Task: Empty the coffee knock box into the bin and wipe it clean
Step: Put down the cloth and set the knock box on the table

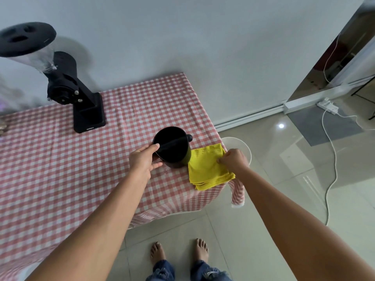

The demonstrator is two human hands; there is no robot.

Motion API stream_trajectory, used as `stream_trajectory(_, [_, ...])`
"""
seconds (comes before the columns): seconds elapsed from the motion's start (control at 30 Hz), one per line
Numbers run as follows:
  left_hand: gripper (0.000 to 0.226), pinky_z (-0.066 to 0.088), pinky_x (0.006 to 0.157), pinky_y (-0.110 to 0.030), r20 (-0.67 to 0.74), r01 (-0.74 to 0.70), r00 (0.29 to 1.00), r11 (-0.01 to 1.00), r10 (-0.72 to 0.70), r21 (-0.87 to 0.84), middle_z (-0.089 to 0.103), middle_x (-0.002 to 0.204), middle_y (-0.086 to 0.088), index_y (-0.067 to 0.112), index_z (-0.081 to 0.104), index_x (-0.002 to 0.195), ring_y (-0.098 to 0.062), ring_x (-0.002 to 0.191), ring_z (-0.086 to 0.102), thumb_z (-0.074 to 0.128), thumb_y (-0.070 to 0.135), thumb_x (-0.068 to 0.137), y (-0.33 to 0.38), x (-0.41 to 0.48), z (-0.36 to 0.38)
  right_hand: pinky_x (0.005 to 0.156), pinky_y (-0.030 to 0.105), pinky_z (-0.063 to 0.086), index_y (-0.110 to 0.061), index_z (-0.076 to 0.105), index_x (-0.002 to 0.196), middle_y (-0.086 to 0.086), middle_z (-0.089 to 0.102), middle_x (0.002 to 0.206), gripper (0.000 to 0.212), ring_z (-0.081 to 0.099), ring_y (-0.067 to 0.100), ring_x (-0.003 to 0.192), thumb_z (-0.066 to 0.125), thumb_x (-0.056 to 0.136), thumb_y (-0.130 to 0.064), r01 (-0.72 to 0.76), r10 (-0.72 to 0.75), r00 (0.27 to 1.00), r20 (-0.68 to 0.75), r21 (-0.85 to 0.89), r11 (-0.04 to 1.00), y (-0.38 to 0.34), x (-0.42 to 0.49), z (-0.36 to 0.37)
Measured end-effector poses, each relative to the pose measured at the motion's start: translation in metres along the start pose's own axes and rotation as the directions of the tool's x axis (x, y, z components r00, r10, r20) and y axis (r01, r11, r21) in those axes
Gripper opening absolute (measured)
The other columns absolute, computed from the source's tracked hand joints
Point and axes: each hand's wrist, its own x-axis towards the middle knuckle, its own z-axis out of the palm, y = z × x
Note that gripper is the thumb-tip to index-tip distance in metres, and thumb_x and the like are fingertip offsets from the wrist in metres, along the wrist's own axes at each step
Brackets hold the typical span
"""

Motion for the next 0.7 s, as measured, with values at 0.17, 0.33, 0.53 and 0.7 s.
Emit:
stream_trajectory(0.17, [0.037,0.063,0.059,-0.035,0.008,0.004,1.000,1.000,-0.004,0.019,0.072,0.121,-0.012,0.006,0.070,0.119,-0.028,0.109,0.071,0.081,0.013,0.085,0.002,0.000,0.000,0.069,0.040,0.059,-0.008,0.071,0.092,0.011,0.067,0.085,0.013,0.068,0.033,0.082,0.072,0.080,-0.013,0.013,-0.013,1.000,0.014,0.022,1.000,0.006,0.005,-0.008])
stream_trajectory(0.33, [0.045,0.064,0.061,-0.037,0.003,0.005,1.000,1.000,-0.005,0.030,0.068,0.129,-0.013,0.006,0.066,0.126,-0.030,0.116,0.067,0.081,0.013,0.085,0.001,-0.002,0.002,0.077,0.040,0.057,-0.007,0.067,0.109,0.012,0.068,0.101,0.028,0.065,0.030,0.091,0.075,0.083,-0.015,0.023,-0.019,0.999,0.033,-0.114,0.993,0.011,0.006,-0.007])
stream_trajectory(0.53, [0.044,0.063,0.059,-0.036,0.000,0.006,1.000,1.000,-0.006,0.024,0.065,0.133,-0.014,0.006,0.065,0.127,-0.029,0.116,0.067,0.081,0.013,0.086,0.001,-0.002,0.002,0.089,0.049,0.052,-0.016,0.055,0.127,0.014,0.048,0.124,0.034,0.056,0.039,0.108,0.053,0.093,-0.012,0.143,-0.161,0.986,-0.049,-0.263,0.954,-0.002,0.001,0.004])
stream_trajectory(0.7, [0.043,0.063,0.059,-0.036,-0.003,-0.003,1.000,1.000,0.003,0.022,0.067,0.131,-0.013,0.006,0.067,0.125,-0.024,0.105,0.070,0.081,0.013,0.086,0.003,-0.003,-0.001,0.087,0.047,0.047,-0.014,0.051,0.136,0.013,0.048,0.127,0.037,0.055,0.039,0.110,0.043,0.099,-0.015,0.188,-0.207,0.974,-0.093,-0.185,0.965,-0.014,0.002,0.016])
